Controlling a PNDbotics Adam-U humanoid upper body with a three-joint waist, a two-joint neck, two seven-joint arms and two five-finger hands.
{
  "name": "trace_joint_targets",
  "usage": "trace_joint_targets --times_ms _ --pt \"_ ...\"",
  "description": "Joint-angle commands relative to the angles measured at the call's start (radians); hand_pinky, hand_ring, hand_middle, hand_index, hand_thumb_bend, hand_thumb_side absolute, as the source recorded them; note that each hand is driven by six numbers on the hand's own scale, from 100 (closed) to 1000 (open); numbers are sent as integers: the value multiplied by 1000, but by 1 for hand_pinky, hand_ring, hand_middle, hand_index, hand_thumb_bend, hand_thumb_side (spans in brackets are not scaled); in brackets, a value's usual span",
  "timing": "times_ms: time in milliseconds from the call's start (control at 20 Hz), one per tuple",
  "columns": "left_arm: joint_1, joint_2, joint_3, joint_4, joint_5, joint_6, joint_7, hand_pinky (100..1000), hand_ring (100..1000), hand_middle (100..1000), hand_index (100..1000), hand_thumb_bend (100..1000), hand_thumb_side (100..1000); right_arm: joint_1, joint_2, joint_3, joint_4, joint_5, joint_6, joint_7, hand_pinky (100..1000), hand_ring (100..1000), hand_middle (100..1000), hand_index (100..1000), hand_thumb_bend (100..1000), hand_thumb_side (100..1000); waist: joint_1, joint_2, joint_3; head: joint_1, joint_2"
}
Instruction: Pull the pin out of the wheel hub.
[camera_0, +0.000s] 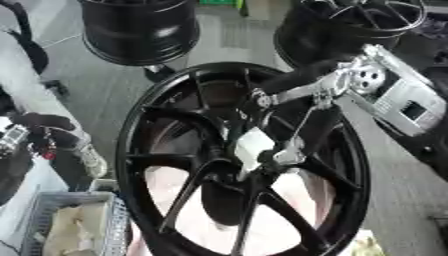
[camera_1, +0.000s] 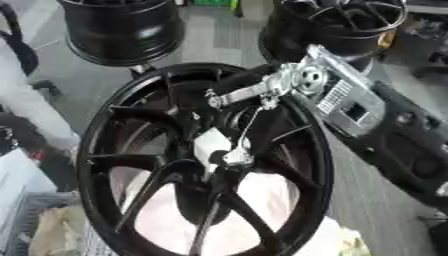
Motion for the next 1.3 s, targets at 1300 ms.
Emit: trace_joint_targets --times_ms 1300 --pt "-14 7 -3 -17 1 -1 -4 697 647 640 732 100 879 3 9 -16 70 67 -16 -4 727 761 752 820 183 249 7 -9 3 -7 -2"
